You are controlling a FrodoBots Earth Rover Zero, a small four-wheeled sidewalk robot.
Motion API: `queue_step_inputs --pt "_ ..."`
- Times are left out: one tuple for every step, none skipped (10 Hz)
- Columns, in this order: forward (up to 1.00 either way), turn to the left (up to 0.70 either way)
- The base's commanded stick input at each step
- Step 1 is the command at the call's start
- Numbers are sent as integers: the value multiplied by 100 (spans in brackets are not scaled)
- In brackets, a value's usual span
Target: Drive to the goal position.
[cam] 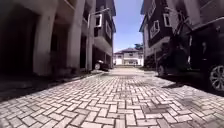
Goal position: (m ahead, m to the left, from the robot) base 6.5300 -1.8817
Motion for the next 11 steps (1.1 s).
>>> queue_step_inputs --pt "50 0" --pt "50 0" --pt "50 0" --pt "50 0" --pt "50 0" --pt "50 0" --pt "50 0" --pt "50 0" --pt "50 0" --pt "50 0" --pt "50 0"
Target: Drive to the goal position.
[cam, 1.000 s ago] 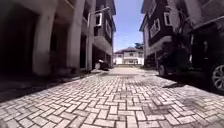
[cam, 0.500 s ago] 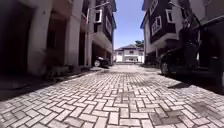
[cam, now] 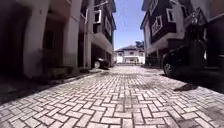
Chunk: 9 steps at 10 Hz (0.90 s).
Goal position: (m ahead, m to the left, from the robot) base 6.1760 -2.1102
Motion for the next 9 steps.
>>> queue_step_inputs --pt "50 0" --pt "50 0" --pt "50 0" --pt "50 0" --pt "50 0" --pt "50 0" --pt "50 0" --pt "50 0" --pt "50 0"
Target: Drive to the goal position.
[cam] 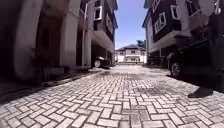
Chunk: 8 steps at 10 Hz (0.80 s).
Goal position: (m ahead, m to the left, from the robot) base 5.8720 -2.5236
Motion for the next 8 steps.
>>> queue_step_inputs --pt "50 0" --pt "50 0" --pt "50 0" --pt "50 0" --pt "50 0" --pt "50 0" --pt "50 0" --pt "50 0"
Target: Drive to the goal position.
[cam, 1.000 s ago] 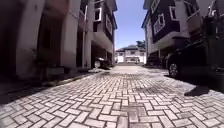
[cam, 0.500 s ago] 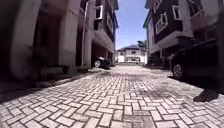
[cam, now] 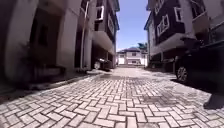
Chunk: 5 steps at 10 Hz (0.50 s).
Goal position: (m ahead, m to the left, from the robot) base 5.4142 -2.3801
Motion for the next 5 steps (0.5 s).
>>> queue_step_inputs --pt "50 0" --pt "50 0" --pt "50 0" --pt "50 0" --pt "50 0"
